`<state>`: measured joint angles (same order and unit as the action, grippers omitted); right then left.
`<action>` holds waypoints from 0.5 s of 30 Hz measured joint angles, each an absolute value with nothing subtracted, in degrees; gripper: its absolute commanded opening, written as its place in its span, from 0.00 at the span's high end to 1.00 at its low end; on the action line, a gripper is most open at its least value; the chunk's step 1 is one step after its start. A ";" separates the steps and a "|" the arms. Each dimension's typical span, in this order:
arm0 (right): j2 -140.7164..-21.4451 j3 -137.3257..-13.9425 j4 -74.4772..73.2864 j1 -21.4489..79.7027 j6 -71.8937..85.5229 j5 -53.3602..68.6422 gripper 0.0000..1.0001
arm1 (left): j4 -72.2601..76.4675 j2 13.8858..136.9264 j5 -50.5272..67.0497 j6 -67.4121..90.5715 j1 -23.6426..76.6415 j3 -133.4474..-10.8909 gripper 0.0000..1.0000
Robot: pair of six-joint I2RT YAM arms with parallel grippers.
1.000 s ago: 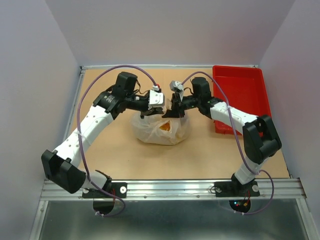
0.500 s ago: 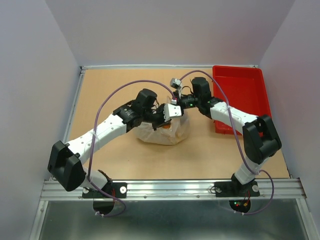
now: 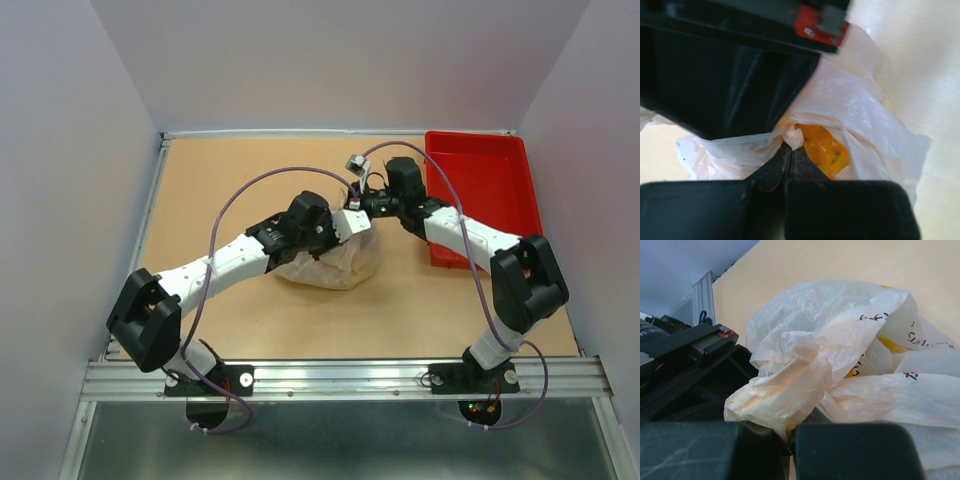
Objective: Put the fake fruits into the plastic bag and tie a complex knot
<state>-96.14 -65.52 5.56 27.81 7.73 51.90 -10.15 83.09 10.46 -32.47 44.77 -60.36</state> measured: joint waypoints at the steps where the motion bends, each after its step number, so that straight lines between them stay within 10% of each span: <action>1: -95.68 -65.32 5.61 27.81 8.71 51.20 1.00 | -9.21 83.20 9.10 -31.22 44.93 -60.34 1.00; 15: -93.65 -54.94 26.52 25.50 37.69 45.63 1.00 | 3.03 84.75 9.15 -1.30 40.47 -58.39 1.00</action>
